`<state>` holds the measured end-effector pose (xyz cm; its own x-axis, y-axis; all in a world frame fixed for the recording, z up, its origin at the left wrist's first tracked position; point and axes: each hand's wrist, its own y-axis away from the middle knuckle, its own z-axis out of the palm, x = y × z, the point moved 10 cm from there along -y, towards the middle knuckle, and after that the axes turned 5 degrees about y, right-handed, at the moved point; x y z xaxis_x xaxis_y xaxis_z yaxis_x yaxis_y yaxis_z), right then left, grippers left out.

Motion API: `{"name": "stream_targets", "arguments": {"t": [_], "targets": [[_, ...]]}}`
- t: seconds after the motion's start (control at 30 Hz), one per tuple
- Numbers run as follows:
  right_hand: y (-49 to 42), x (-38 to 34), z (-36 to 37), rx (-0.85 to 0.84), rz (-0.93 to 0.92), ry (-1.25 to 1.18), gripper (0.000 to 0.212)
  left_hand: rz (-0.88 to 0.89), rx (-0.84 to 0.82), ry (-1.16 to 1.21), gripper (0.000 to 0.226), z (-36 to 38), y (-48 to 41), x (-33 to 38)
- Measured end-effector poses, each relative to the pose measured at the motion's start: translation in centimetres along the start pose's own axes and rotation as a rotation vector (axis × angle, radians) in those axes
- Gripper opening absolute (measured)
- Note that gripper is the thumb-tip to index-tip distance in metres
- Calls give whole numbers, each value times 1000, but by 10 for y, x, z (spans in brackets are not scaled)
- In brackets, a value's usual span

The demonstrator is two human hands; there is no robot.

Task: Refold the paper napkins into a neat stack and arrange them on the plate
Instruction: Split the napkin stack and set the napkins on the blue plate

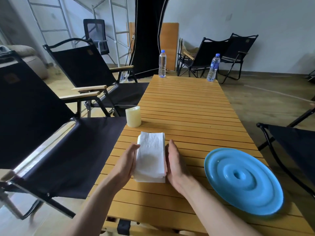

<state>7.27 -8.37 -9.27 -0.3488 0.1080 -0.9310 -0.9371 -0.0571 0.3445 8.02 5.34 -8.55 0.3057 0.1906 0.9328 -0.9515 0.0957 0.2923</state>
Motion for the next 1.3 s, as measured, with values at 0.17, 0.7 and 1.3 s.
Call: {"name": "stream_targets", "arguments": {"t": [0.17, 0.7, 1.3], "targets": [[-5, 1, 5, -58, -29, 14, 74, 1, -2, -49, 46, 2, -3, -4], [22, -68, -101, 542, -227, 1087, 59, 172, -1, -153, 83, -3, 4, 26], [4, 0, -113, 368, 196, 1459, 76, 26, -15, -161, 54, 5, 2, 4]]}}
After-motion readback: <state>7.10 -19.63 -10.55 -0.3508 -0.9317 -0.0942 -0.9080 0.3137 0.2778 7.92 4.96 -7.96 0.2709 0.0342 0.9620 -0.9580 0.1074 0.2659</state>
